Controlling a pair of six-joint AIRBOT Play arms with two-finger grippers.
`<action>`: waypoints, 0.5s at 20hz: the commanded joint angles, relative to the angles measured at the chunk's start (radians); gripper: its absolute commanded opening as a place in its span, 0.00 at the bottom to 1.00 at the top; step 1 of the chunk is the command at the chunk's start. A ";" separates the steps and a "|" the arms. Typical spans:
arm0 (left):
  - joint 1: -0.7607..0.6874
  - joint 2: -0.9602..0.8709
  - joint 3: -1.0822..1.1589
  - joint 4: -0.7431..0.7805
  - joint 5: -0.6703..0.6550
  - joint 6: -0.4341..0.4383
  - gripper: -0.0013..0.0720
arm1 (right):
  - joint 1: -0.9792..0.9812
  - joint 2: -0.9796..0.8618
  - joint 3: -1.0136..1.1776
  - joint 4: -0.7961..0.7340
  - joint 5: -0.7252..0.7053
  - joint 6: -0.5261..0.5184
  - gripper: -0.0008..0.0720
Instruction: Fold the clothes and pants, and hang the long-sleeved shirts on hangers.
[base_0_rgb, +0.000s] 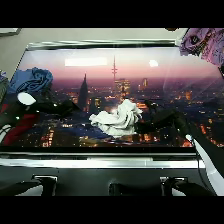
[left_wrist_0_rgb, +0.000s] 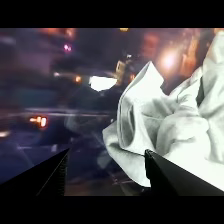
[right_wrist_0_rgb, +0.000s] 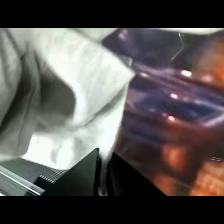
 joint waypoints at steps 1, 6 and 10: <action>-0.056 -0.077 -0.064 -0.113 0.062 0.129 0.74 | 0.002 0.021 -0.001 -0.026 -0.044 0.000 0.06; -0.126 -0.165 -0.064 -0.278 0.140 0.231 0.74 | 0.002 0.021 0.000 -0.026 -0.063 0.010 0.06; -0.158 -0.214 -0.064 -0.380 0.211 0.259 0.74 | 0.002 0.021 -0.001 -0.026 -0.078 0.013 0.06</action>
